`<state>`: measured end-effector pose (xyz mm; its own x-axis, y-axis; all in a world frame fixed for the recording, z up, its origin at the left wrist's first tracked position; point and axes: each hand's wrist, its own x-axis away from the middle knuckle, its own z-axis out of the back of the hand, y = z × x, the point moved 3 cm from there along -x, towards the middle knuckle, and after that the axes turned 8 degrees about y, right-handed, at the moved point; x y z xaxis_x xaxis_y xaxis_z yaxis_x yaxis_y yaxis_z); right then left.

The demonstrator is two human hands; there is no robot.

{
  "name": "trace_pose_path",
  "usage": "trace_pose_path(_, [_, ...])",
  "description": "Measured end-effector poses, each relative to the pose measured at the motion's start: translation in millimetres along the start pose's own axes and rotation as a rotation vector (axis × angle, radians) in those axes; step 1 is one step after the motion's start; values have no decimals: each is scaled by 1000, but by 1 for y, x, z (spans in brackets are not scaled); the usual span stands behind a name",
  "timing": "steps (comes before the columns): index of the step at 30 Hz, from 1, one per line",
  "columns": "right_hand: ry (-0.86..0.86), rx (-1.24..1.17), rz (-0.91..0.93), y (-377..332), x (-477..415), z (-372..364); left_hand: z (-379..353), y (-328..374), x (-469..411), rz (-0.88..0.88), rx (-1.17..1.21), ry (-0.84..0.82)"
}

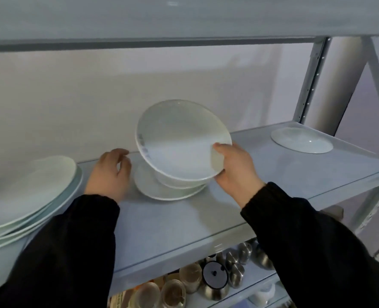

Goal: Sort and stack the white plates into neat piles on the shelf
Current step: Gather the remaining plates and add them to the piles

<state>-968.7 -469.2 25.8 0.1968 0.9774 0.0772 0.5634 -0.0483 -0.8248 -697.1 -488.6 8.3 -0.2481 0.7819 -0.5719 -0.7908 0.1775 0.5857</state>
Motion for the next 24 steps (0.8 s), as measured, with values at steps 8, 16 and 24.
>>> trace_pose_path(8, [30, 362, 149, 27, -33, -25, 21, -11, 1, 1, 62, 60])
trace_pose_path(16, [-139, 1246, 645, 45, -33, -24, 14, -2, 3, -162, -1, -29])
trace_pose_path(24, [-271, 1552, 666, 56, -36, -24, 8, 1, 3, -185, 12, -79])
